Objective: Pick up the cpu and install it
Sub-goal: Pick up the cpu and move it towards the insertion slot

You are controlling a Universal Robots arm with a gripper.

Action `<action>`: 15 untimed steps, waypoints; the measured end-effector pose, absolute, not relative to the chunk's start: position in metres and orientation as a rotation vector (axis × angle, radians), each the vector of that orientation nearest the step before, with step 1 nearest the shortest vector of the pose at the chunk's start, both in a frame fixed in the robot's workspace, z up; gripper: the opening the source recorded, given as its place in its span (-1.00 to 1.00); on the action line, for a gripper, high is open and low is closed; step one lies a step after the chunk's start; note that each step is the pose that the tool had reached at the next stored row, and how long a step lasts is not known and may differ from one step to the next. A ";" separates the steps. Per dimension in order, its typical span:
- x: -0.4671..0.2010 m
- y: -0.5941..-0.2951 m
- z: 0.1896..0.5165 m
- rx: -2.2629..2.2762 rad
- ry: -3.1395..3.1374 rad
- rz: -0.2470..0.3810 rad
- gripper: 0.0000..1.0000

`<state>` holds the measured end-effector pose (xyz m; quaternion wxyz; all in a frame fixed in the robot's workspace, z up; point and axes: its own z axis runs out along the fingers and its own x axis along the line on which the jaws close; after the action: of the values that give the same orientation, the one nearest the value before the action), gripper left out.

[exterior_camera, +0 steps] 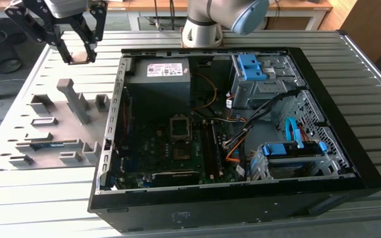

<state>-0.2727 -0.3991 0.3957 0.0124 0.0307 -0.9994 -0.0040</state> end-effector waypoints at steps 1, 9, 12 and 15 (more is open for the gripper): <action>-0.271 -0.399 0.396 0.096 -3.115 -0.012 -0.06; -0.257 -0.399 0.396 0.096 -3.115 -0.012 -0.06; -0.253 -0.399 0.396 0.096 -3.115 -0.012 -0.06; -0.248 -0.399 0.396 0.096 -3.115 -0.012 -0.06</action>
<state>-0.2479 -0.3991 0.3956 0.0124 0.0307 -0.9994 -0.0040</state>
